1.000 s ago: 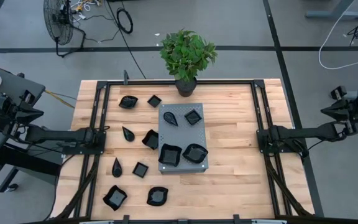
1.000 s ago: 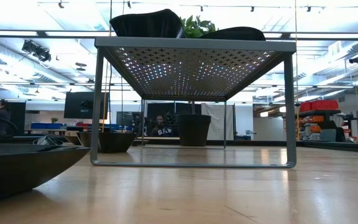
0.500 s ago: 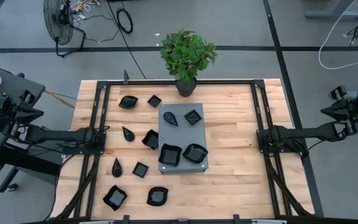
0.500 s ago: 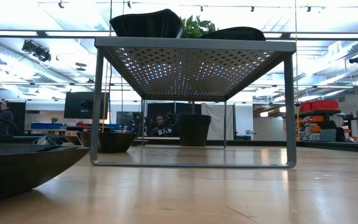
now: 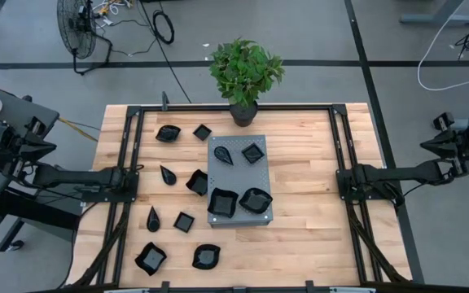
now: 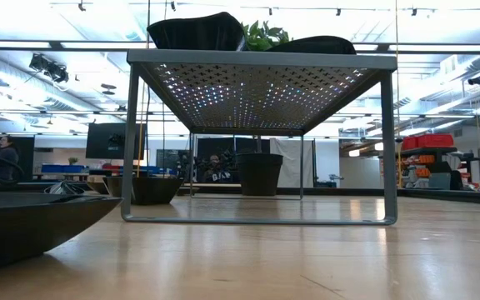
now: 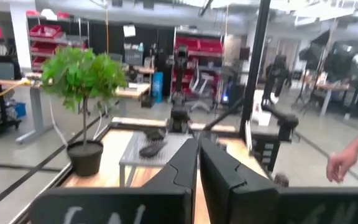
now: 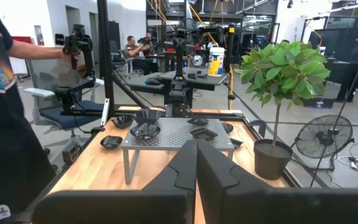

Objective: Pick & Place Mini shaped plates
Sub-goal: Stack the black bowl on top of the black bowl on the shelf

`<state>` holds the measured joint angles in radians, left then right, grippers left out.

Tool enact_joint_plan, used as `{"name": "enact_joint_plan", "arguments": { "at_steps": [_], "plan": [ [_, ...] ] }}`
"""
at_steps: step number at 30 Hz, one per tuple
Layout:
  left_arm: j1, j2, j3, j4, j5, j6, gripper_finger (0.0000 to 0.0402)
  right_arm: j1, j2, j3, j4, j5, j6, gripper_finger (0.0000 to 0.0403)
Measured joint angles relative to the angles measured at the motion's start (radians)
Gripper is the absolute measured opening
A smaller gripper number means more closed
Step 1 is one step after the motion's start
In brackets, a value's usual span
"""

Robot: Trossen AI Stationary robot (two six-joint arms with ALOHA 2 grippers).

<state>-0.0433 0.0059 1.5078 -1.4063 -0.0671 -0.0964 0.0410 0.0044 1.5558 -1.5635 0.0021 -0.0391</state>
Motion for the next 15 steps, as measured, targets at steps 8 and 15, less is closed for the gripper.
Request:
{"name": "enact_joint_plan", "arguments": {
  "at_steps": [8, 15],
  "plan": [
    [0.0, 0.0, -0.053, 0.191, 0.0, -0.037, 0.0023, 0.0, 0.0, 0.0, 0.0, 0.0, 0.0, 0.0016],
    [0.0, 0.0, -0.072, 0.287, 0.018, -0.102, 0.0023, 0.0, 0.0, 0.0, 0.0, 0.0, 0.0, 0.0016]
  ]
}}
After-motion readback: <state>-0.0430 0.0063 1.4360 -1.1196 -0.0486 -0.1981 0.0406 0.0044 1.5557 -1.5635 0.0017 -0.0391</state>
